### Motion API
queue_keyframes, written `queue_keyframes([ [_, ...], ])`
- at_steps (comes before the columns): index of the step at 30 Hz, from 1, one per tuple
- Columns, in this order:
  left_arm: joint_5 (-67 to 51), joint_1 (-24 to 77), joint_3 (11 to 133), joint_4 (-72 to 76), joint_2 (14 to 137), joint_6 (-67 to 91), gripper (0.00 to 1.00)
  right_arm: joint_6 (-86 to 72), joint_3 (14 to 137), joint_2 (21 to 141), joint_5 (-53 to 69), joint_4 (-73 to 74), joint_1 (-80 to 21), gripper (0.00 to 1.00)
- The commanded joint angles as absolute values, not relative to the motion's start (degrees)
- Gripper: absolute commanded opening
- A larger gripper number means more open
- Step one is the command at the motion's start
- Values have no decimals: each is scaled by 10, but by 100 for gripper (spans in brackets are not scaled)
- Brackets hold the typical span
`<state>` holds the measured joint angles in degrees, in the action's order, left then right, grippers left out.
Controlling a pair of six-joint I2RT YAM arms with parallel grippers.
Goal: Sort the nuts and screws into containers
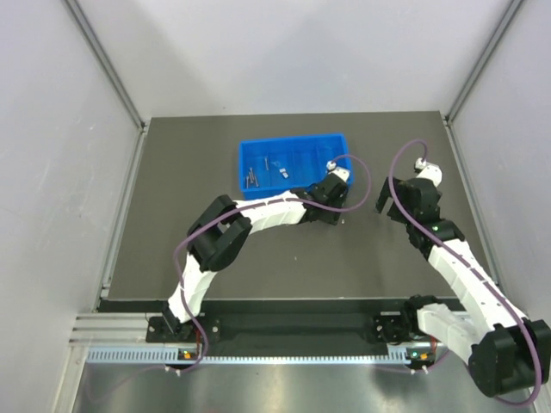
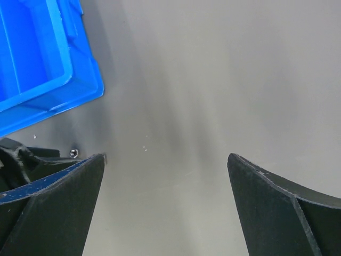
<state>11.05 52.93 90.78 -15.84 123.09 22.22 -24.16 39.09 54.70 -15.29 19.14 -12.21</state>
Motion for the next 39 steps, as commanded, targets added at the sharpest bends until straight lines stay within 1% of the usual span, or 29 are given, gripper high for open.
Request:
queue_keyframes([
  [1, 109, 534, 935, -173, 1237, 224, 50, -230, 398, 531, -150, 180, -112, 100],
  [8, 136, 541, 926, -207, 1239, 225, 49, -229, 396, 531, -149, 180, -108, 100],
  [19, 146, 541, 937, -201, 1264, 221, 45, -229, 395, 531, -142, 179, -106, 100],
  [25, 152, 541, 937, -208, 1268, 219, 34, -228, 396, 535, -141, 178, -106, 100],
  [26, 152, 541, 938, -210, 1269, 219, 30, -228, 397, 535, -140, 178, -107, 100],
  [28, 151, 541, 936, -211, 1271, 220, 26, -228, 397, 537, -138, 178, -106, 100],
  [33, 145, 541, 935, -208, 1266, 220, 10, -227, 397, 533, -140, 178, -106, 100],
  [35, 148, 540, 932, -206, 1253, 220, 8, -229, 397, 533, -139, 178, -106, 100],
  [39, 156, 541, 917, -179, 1202, 215, 8, -230, 397, 537, -139, 178, -106, 100],
])
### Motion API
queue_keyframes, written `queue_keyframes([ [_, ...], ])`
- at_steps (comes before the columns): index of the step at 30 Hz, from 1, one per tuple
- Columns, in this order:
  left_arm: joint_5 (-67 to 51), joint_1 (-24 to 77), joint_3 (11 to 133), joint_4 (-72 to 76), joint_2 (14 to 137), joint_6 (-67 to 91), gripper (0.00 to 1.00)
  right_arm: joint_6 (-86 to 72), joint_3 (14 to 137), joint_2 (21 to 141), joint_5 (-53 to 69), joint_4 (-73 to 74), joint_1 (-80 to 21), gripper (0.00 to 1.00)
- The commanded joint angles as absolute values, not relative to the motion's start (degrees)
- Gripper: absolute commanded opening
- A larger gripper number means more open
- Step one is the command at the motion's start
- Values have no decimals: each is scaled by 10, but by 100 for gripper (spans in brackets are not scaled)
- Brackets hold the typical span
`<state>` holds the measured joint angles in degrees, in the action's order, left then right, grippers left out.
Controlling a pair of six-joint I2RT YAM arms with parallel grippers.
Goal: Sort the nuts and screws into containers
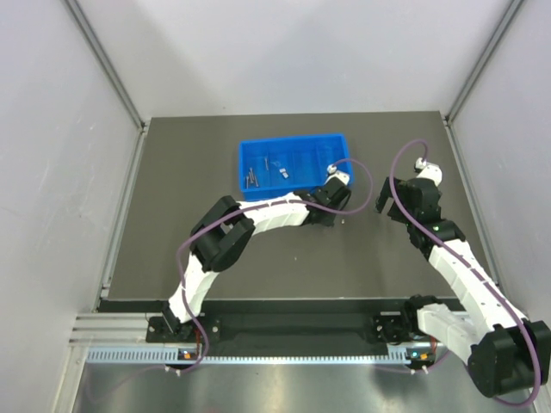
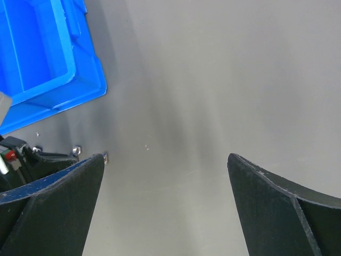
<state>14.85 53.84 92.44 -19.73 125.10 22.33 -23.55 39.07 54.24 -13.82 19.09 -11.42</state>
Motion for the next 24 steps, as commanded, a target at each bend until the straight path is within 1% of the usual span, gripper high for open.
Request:
queue_keyframes([
  [1, 161, 541, 912, -175, 1190, 214, 8, -229, 397, 538, -140, 178, -106, 100],
  [6, 199, 536, 900, -154, 1099, 201, 9, -232, 396, 538, -139, 178, -106, 100],
  [11, 227, 490, 876, -119, 1040, 190, 10, -233, 393, 541, -134, 174, -106, 100],
  [15, 207, 440, 881, -93, 1054, 188, 10, -236, 393, 548, -128, 171, -105, 100],
  [20, 193, 424, 912, -82, 1096, 181, 10, -238, 396, 550, -123, 171, -106, 100],
  [24, 207, 416, 954, -99, 1144, 178, 10, -236, 400, 554, -122, 170, -105, 100],
])
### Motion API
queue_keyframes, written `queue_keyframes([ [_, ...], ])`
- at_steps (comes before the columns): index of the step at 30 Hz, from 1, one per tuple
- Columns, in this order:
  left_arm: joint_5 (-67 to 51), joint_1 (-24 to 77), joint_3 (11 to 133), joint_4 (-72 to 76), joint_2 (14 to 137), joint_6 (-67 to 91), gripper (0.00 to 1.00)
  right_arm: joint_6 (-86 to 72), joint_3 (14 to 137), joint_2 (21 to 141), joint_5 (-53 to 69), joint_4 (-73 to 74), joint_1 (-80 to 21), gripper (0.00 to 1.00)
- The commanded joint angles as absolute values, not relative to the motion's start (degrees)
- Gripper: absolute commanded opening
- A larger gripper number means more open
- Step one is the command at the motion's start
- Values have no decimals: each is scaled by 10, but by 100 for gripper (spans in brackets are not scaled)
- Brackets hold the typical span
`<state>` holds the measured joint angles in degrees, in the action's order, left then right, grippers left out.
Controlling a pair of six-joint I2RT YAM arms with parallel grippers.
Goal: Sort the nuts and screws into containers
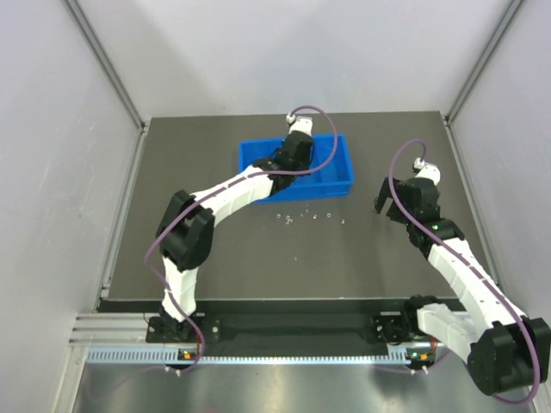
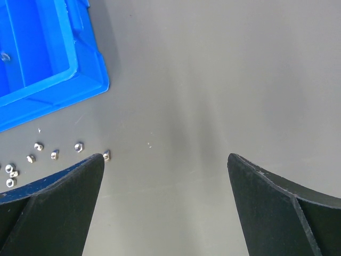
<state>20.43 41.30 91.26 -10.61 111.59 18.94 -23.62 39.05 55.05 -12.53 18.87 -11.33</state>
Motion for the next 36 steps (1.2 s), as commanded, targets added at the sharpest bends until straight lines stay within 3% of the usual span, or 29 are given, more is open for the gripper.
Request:
queue_keyframes([
  [1, 207, 413, 959, -104, 1150, 178, 10, -236, 401, 556, -123, 171, -105, 100],
  [10, 186, 414, 940, -94, 1114, 173, 14, -232, 407, 559, -120, 176, -106, 100],
  [13, 149, 424, 929, -98, 1097, 173, 22, -233, 403, 554, -120, 178, -105, 100],
  [18, 135, 482, 900, -105, 1080, 173, 45, -236, 394, 530, -127, 186, -105, 100],
  [21, 143, 516, 890, -114, 1092, 193, 49, -235, 391, 518, -129, 192, -105, 100],
  [36, 179, 538, 923, -148, 1214, 227, 51, -229, 383, 529, -127, 191, -105, 100],
])
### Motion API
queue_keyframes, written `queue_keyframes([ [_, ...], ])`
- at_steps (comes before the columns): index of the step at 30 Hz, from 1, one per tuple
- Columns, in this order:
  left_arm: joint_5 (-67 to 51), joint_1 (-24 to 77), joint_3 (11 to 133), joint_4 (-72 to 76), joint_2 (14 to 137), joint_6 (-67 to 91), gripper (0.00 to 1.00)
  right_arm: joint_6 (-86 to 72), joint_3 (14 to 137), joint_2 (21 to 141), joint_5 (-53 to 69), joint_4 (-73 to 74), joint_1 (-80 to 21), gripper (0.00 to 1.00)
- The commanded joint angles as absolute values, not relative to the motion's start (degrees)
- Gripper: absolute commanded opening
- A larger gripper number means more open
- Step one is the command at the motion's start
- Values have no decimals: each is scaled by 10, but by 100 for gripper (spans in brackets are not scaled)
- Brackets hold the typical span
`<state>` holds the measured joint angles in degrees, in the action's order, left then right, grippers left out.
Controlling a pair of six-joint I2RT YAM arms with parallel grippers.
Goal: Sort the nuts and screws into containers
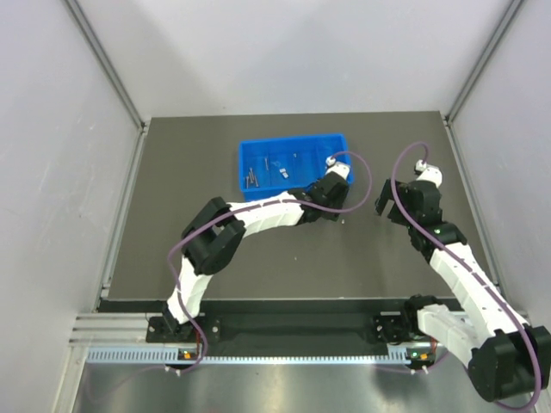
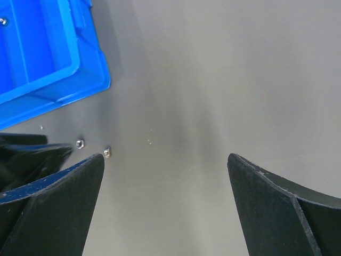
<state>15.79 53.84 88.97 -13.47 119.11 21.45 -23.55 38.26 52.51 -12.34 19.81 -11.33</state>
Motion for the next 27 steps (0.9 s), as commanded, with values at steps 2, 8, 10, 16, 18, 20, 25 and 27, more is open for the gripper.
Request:
queue_keyframes([
  [2, 196, 538, 930, -151, 1234, 232, 51, -229, 383, 531, -131, 189, -105, 100],
  [8, 185, 538, 924, -136, 1248, 239, 50, -229, 381, 526, -139, 183, -104, 100],
  [10, 181, 538, 924, -137, 1252, 241, 50, -229, 382, 531, -140, 183, -103, 100],
  [16, 179, 538, 922, -140, 1264, 244, 47, -229, 383, 539, -136, 181, -103, 100],
  [18, 183, 537, 924, -138, 1268, 244, 45, -228, 383, 537, -137, 181, -103, 100],
  [20, 183, 538, 926, -139, 1270, 243, 42, -229, 383, 535, -137, 181, -102, 100],
  [25, 174, 538, 927, -140, 1274, 241, 33, -229, 381, 534, -138, 183, -102, 100],
  [27, 171, 538, 925, -138, 1274, 239, 27, -229, 381, 533, -136, 182, -102, 100],
])
